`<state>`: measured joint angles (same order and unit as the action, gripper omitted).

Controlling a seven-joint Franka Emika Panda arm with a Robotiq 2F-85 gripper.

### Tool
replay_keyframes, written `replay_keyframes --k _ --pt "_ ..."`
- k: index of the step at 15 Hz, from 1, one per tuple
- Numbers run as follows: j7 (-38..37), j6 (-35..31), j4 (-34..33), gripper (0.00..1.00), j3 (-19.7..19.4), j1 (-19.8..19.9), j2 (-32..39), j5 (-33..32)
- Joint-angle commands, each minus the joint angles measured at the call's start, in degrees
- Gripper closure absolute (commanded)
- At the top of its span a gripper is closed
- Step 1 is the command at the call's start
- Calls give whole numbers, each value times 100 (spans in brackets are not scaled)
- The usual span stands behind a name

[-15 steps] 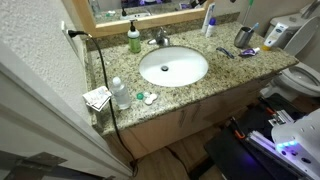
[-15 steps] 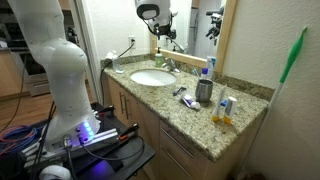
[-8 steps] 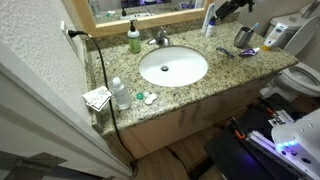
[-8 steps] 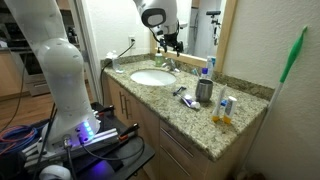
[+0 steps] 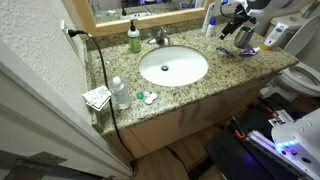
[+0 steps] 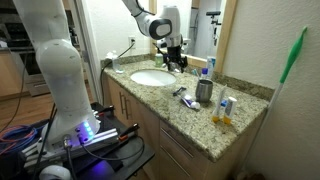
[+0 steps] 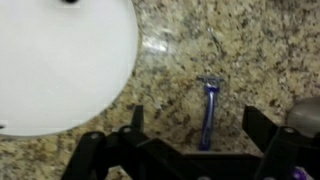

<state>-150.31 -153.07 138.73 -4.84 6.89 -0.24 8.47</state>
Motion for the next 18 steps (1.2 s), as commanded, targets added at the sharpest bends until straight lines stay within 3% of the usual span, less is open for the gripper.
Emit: replay_keyframes --k 1,2,3,5,9,13,15,16,18 --pt "90 241 105 0 -568 402 318 -940" --pt "100 328 46 0 -744 466 441 -1180" --pt "127 135 87 0 -612 293 336 -823" --pt "176 136 81 0 -744 356 410 -887" --pt "132 74 44 0 -632 244 439 -782" --pt "113 -235 -36 0 -522 168 770 -94" --pt "255 -260 -122 0 -406 129 944 547" --pt "157 -105 23 0 -549 106 690 120" --pt "160 -109 7 0 -536 64 757 181"
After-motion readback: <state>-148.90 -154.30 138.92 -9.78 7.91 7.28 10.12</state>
